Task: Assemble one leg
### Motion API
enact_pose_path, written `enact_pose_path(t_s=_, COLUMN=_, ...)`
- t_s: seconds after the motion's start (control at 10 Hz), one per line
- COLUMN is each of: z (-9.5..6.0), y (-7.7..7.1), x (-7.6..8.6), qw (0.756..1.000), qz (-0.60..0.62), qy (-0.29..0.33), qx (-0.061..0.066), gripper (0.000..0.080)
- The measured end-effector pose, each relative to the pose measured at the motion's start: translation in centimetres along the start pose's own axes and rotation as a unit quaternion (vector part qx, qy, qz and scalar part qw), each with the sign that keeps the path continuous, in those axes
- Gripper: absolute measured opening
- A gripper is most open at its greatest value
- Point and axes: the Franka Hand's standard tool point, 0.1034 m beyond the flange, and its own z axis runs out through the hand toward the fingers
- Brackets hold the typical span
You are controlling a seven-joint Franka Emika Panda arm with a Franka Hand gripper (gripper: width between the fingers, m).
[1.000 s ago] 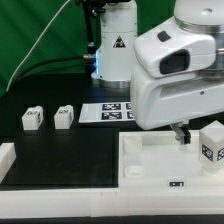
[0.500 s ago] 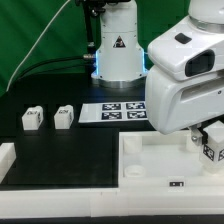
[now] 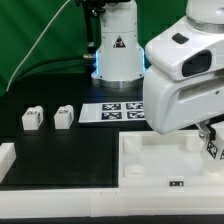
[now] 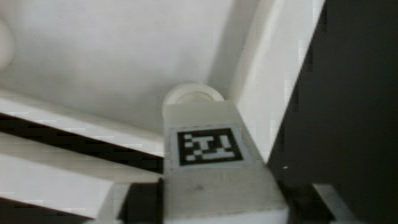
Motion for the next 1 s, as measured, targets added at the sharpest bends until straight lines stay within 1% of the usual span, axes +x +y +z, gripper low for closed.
enact_pose_path(t_s=0.3, z=0.0, y=0.04, x=-0.01, qw=0.999, qz=0.033, qy=0.0, qx=0.0, gripper=0.0297)
enact_pose_path(t_s=0.5, z=0.0, y=0.06, x=-0.01, qw=0.994, qz=0.107, qy=0.0, qx=0.001, gripper=0.0297)
enact_pose_path(t_s=0.6, z=-0.01, y=0.1, x=-0.01, qw=0.986, qz=0.166, qy=0.0, qx=0.001, gripper=0.0297)
enact_pose_path(t_s=0.7, z=-0.09, y=0.17, x=0.11, qw=0.976, qz=0.217, qy=0.016, qx=0.0, gripper=0.0297)
enact_pose_path(t_s=0.9, z=0.0, y=0.07, x=-0.43, qw=0.938, qz=0.345, qy=0.042, qx=0.001, gripper=0.0297)
enact_pose_path(t_s=1.0, z=0.01, y=0.13, x=-0.55, qw=0.913, qz=0.404, qy=0.056, qx=0.006, gripper=0.0297)
